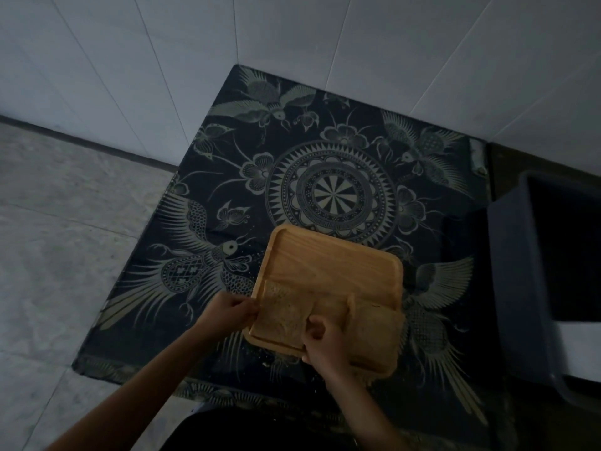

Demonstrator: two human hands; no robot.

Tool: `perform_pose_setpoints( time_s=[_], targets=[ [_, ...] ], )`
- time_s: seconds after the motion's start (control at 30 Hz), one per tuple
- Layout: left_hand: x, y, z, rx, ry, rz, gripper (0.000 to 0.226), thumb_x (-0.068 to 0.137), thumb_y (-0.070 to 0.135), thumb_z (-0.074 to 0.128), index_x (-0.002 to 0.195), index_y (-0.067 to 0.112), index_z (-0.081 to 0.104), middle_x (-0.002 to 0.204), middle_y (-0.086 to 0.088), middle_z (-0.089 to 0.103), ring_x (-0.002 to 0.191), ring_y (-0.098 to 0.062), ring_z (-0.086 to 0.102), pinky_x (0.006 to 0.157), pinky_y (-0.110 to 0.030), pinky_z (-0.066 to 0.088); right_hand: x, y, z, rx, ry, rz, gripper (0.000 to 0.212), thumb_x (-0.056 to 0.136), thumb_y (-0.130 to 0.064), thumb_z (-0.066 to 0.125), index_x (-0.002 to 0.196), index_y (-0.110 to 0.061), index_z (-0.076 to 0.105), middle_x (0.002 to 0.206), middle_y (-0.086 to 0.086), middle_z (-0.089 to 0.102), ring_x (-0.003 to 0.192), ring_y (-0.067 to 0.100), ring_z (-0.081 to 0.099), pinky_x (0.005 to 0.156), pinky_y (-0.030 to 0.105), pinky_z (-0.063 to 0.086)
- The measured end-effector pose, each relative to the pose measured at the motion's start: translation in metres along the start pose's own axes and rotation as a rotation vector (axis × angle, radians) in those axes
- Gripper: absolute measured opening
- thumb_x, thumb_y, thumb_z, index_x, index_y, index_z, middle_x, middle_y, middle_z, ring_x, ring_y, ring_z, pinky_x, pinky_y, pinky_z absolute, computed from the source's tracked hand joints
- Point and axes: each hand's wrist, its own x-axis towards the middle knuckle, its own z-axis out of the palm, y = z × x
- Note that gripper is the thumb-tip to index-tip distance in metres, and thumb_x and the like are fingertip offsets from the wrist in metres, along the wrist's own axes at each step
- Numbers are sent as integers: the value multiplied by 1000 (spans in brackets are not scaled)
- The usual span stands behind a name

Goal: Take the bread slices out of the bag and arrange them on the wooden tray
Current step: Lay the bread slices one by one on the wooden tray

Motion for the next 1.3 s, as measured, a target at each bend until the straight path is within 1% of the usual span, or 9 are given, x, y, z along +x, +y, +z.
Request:
perform_pose_setpoints(
  time_s=[0.17,0.27,0.4,0.5,0.7,0.93,1.07,1.17,1.3],
  targets=[
    [-2,1,-1,-3,-10,0,30,92,12,67,81,-16,69,68,-13,65,67,-20,59,64,-31,49,0,-1,0,-6,8,2,37,99,-13,65,134,-23,58,100,-12,59,73,12,68,59,26,63],
    [-2,3,0,31,-8,9,33,92,17,68,65,-1,74,60,-6,65,59,-17,58,61,-30,47,-1,-1,0,-7,11,-1,36,100,-12,64,134,-22,57,100,-12,58,74,14,70,60,26,63],
    [-1,2,1,6,6,-6,29,92,18,68,84,-10,75,78,-27,73,69,-22,65,67,-33,52,-2,-1,-1,-2,0,-12,36,100,-11,63,135,-20,56,102,-14,56,71,14,69,59,27,64],
    [-1,2,1,25,10,5,31,91,19,68,86,-11,74,90,-33,71,70,-22,63,69,-35,51,-2,-1,-2,-7,-9,-14,37,100,-10,62,135,-20,56,102,-15,55,73,13,68,60,27,64],
    [-2,2,3,31,-9,8,32,92,24,67,87,-7,76,82,-31,72,72,-23,60,69,-36,48,-2,0,-2,-9,-10,-15,37,101,-9,61,135,-20,55,103,-12,56,70,16,70,68,36,67],
    [-6,4,3,35,-8,4,26,93,28,68,85,8,82,96,-28,75,82,-30,71,89,-54,57,-2,-1,-3,-3,-5,-20,35,102,-9,59,136,-18,55,104,-7,58,74,14,68,65,31,65],
    [-9,5,1,22,-11,-5,26,94,29,67,84,10,82,84,-25,75,75,-25,65,71,-40,53,-4,-2,-4,1,-10,-21,35,102,-10,59,135,-19,56,104,-7,58,82,15,68,65,29,65],
    [-11,7,0,57,-34,-5,30,94,28,67,83,3,79,71,-13,64,70,-24,57,68,-36,44,-6,-3,-7,-10,-19,-48,33,102,-14,59,134,-20,56,103,-10,57,81,13,68,69,31,65],
    [-11,20,1,163,25,43,33,95,29,59,87,1,76,84,-16,77,77,-34,72,69,-39,55,-10,-11,-20,-6,-15,-150,28,101,-24,60,129,-23,61,103,-13,61,81,6,67,72,39,66]
  ],
)
